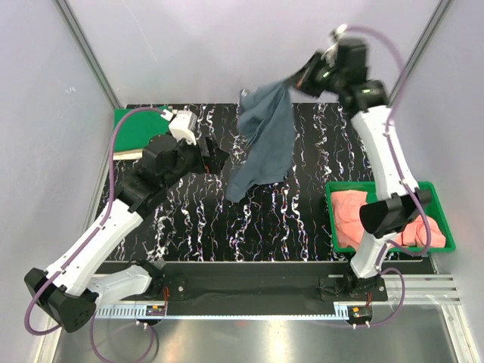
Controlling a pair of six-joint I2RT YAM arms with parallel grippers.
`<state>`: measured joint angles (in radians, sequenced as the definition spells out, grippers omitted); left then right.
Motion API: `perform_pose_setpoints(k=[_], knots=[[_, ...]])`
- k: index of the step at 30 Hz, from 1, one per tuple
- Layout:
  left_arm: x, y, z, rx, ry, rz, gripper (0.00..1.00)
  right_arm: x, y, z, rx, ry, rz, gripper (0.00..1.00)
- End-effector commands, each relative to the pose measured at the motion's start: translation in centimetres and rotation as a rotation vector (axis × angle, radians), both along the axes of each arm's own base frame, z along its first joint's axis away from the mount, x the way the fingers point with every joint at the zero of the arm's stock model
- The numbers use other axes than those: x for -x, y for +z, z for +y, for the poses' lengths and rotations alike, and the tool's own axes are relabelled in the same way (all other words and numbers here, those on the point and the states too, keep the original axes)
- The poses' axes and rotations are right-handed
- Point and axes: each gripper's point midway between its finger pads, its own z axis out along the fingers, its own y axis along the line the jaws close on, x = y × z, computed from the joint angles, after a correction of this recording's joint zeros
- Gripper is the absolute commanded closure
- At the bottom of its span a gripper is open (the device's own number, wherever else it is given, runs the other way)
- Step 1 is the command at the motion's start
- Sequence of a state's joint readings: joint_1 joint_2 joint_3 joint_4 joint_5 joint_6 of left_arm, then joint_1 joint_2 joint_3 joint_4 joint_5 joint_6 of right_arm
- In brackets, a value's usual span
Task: Fold and stack the t-shirts
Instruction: Move the tshirt to the center of the board, then flatten the tshirt out
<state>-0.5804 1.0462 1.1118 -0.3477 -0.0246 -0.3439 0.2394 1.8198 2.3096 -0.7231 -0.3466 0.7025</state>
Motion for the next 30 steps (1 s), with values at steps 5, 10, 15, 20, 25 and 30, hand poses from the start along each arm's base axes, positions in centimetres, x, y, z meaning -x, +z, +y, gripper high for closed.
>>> perform_pose_setpoints(k=[5,10,15,20,25,30], knots=[[-0.8,1.2,-0.3,0.022,0.009,-0.008,0.01,1.6,-17.2,-3.5,0.287,-0.187,0.307,0.92],[-1.2,-1.3,-0.7,-0.032,-0.002,0.084,0.01,6.7,-23.2,-12.1,0.386,-0.440,0.444,0.64],[1.8,-5.3,-4.4,0.150,-0.237,0.357,0.02,9.5,-25.3,-10.3,0.347,-0.327,0.455,0.63],[0.4,-12.9,-2.5,0.138,-0.093,0.534,0.03,8.2,-26.9,-6.5,0.374,-0.197,0.444,0.57],[-1.0,-18.5,-2.4,0.117,-0.014,0.661,0.07,4.8,-27.4,-3.6,0.377,-0.093,0.371,0.48],[-2.3,-21.6,-3.1,0.074,0.005,0.718,0.12,2.8,-30.9,-1.9,0.375,-0.029,0.447,0.50]])
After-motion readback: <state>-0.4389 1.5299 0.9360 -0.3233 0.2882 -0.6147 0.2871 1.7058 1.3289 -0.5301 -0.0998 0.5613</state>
